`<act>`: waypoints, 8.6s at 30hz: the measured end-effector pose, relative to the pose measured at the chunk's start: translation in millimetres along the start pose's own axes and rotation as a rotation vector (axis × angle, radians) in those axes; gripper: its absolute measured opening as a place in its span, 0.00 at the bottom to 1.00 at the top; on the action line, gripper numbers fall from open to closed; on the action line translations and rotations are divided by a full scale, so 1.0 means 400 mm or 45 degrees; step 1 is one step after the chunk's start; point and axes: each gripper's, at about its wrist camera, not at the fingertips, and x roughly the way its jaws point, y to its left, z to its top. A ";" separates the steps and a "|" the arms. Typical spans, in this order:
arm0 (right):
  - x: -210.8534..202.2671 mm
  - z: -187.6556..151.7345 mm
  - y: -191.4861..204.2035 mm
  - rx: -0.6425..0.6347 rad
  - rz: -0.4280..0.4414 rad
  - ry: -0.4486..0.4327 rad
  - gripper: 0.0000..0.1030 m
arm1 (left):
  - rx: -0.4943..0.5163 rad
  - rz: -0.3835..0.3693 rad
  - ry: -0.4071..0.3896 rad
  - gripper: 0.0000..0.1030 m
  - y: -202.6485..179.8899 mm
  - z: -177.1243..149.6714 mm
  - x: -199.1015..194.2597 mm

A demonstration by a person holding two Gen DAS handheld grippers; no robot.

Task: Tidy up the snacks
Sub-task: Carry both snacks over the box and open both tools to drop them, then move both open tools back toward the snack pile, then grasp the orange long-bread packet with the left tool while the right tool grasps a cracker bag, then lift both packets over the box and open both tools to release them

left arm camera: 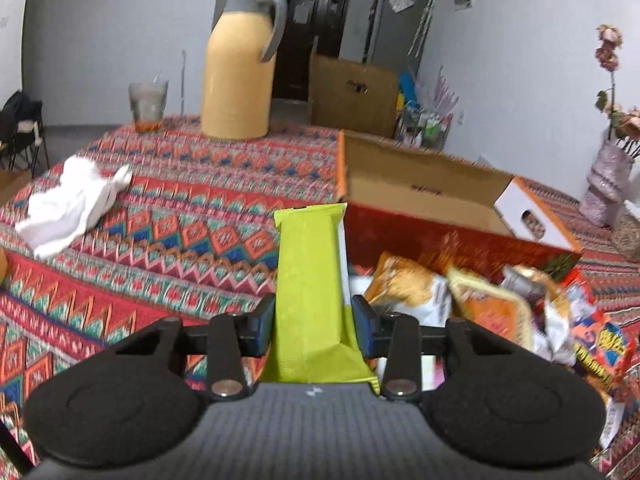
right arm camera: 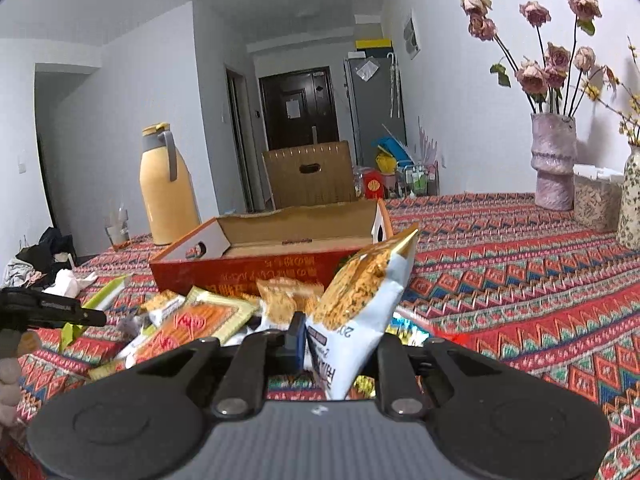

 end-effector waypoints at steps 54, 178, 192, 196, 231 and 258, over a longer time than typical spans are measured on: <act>0.495 0.256 -0.038 0.014 -0.048 0.121 1.00 | 0.043 -0.018 -0.234 1.00 -0.189 0.222 0.200; 0.013 -0.031 -0.109 -0.054 0.024 0.031 0.43 | 0.175 -0.194 -0.037 0.35 -0.225 -0.083 -0.051; 0.020 0.020 -0.073 -0.088 0.051 -0.030 0.43 | 0.155 -0.171 -0.142 0.35 -0.221 -0.014 -0.077; 0.031 0.043 -0.065 -0.096 0.054 -0.053 0.43 | 0.159 -0.157 -0.164 0.35 -0.226 0.013 -0.070; 0.478 0.291 -0.013 -0.093 0.020 -0.006 0.44 | 0.047 -0.041 -0.168 0.35 -0.249 0.268 0.270; 0.505 0.237 -0.026 -0.056 0.009 0.082 1.00 | 0.044 0.024 -0.226 1.00 -0.240 0.228 0.243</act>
